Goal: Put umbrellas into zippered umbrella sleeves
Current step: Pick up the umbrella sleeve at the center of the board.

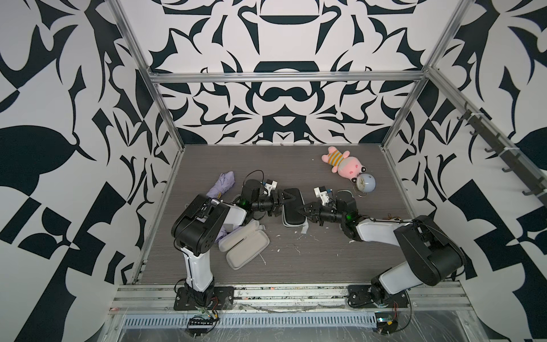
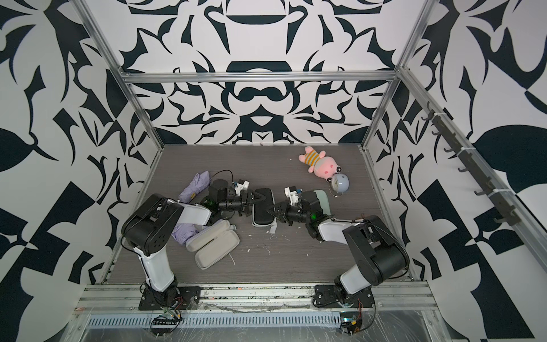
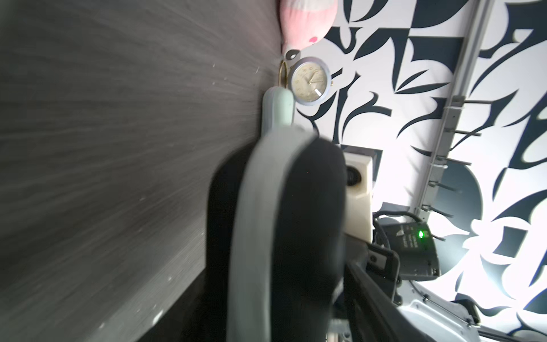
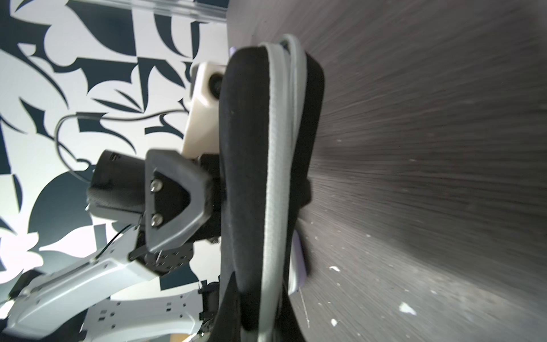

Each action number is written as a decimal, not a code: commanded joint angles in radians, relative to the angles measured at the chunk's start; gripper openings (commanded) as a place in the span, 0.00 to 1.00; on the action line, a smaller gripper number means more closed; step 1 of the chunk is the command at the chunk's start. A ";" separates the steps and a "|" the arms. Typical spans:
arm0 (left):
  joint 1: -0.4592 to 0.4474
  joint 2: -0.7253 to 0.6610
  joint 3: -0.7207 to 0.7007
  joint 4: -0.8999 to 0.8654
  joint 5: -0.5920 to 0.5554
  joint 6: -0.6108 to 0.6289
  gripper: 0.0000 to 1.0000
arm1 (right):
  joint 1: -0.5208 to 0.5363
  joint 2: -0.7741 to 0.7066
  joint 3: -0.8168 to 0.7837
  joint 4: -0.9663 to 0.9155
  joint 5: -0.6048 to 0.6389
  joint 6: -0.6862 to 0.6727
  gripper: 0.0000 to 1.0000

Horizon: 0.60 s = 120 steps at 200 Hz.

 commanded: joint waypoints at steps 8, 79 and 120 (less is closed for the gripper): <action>0.004 0.025 0.069 0.073 0.040 -0.028 0.51 | 0.007 -0.031 0.060 0.093 -0.099 -0.012 0.12; 0.091 -0.061 0.167 -0.009 0.175 0.136 0.28 | -0.171 -0.344 0.102 -0.602 0.007 -0.547 0.44; 0.088 -0.066 0.201 0.186 0.299 0.133 0.27 | 0.010 -0.589 -0.042 -0.534 0.579 -0.955 0.28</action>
